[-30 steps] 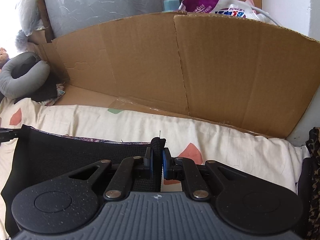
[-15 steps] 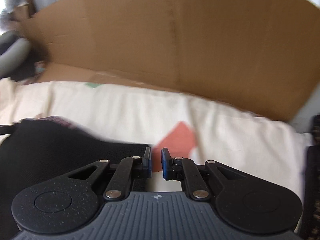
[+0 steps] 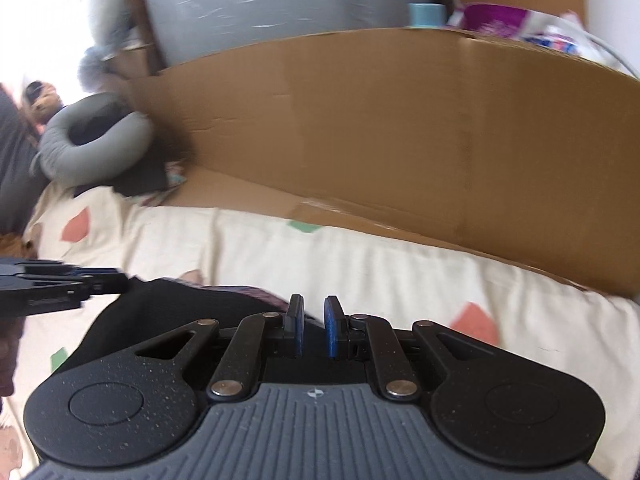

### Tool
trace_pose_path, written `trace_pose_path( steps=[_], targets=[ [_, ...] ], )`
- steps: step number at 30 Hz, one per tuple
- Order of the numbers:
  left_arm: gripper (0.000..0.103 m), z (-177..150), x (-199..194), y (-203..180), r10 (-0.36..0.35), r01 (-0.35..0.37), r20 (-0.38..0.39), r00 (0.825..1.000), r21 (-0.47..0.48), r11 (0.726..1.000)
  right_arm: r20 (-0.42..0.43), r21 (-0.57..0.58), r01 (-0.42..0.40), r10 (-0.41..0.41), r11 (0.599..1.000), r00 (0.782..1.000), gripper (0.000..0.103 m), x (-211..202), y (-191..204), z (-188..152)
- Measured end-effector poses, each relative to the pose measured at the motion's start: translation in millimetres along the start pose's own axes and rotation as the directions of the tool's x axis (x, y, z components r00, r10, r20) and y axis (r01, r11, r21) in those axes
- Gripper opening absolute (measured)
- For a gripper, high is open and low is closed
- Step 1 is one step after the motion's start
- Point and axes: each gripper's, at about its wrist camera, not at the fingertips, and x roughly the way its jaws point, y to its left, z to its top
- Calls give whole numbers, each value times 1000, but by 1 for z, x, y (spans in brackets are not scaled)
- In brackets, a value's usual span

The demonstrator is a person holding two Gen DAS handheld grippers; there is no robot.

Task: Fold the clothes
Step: 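Lower the waistband with both grippers onto the folded pants, then press the waistband down with both grippers and open them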

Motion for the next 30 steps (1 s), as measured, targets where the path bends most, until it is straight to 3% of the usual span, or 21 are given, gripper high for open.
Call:
trace_pose_path(
  steps=[10,15,22,27,30],
  targets=[
    [16,-3,21,-17,-46,46,-17,999,18,999,-45,-91,-55,51,994,998,13,31,41,-8],
    [16,-13,32,-11,-51,51,-38,998,5,999,-73,-127,-35,26,991,997,13,51,54,-15],
    [17,-23,40,-8,-50,49,-50,997,-9,999,-106,-128,-29,16,991,994,15,69,52,-21],
    [17,-25,44,-8,-45,45,-63,997,9,999,-84,-199,-22,6,980,996,15,71,55,-29],
    [17,-22,44,-11,-38,40,-78,996,27,999,-91,-153,-33,19,988,996,15,71,50,-28]
  ],
)
